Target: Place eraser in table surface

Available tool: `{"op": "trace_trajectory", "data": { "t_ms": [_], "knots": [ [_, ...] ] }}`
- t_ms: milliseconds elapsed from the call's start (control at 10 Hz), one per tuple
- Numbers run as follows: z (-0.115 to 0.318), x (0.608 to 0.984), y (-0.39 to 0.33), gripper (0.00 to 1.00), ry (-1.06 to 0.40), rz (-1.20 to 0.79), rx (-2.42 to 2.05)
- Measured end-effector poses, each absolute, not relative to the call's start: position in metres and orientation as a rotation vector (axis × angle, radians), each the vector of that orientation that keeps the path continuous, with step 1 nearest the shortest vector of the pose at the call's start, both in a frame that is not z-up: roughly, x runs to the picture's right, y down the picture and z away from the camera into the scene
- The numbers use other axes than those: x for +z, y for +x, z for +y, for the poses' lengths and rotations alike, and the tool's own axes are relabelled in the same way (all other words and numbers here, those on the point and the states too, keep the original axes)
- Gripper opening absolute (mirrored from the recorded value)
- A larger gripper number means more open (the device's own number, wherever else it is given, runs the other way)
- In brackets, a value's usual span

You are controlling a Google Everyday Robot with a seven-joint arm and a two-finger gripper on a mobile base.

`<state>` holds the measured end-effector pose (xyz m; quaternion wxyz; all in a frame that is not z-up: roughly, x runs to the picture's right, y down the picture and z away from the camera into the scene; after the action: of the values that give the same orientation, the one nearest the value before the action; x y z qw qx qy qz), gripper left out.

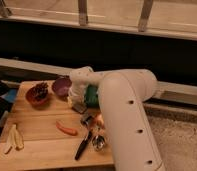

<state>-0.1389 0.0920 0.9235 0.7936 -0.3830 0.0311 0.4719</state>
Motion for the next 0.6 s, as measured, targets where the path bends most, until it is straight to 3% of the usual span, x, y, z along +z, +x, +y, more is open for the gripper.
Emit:
{"op": "trace_trajectory", "data": {
  "t_ms": [100,200,600],
  "knots": [
    [0.093,0.923,-0.139,0.05,-0.825,0.067,1.014],
    [0.093,0.923,-0.139,0.0,-0.825,0.067,1.013],
    [0.067,0.901,-0.145,0.0,-0.77,0.004,1.021]
  ]
}}
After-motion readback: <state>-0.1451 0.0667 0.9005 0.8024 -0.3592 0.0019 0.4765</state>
